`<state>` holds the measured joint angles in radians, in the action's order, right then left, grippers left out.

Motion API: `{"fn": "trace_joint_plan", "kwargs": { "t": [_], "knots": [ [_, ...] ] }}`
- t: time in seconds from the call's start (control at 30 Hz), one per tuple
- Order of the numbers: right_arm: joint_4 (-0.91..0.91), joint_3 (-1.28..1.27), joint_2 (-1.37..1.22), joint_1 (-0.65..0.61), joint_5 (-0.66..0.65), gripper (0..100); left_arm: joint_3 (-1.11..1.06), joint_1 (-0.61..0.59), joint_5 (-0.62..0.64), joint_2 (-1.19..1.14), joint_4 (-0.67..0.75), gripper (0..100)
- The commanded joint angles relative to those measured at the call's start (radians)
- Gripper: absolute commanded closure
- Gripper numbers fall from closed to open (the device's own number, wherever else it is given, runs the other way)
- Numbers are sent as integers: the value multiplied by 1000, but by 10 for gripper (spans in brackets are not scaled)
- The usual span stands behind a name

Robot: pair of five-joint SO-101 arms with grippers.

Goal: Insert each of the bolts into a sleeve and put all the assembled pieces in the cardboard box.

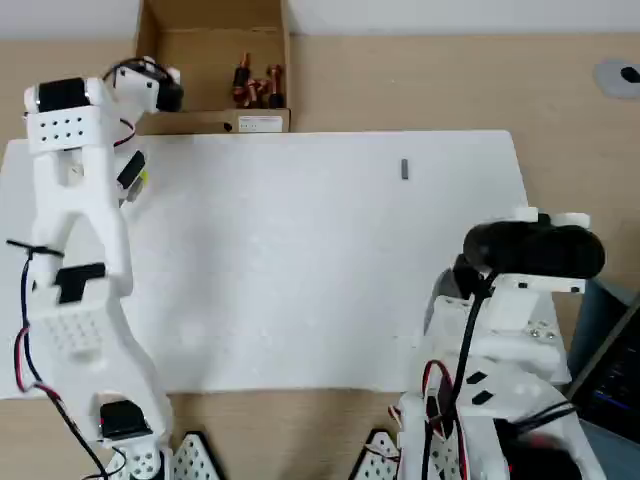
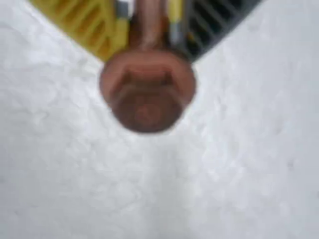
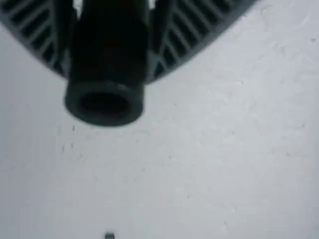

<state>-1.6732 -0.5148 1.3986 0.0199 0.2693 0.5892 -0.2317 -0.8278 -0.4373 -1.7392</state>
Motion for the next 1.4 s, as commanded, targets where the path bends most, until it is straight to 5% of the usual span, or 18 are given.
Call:
{"fn": "trace_joint_plan", "kwargs": {
  "t": [0.0, 0.43, 1.0, 1.37],
  "knots": [
    [28, 70, 1, 2, -9, 989, -103, 52, 89, 254, -14, 998],
    [106, -21, 8, -65, -9, 989, -655, 206, 272, 947, 5, 998],
    [446, -394, 8, -223, -6, 989, -1327, 198, 657, 1624, 529, 998],
    [671, -587, 8, -397, -5, 989, -1521, 209, 968, 1983, 649, 998]
  ]
}}
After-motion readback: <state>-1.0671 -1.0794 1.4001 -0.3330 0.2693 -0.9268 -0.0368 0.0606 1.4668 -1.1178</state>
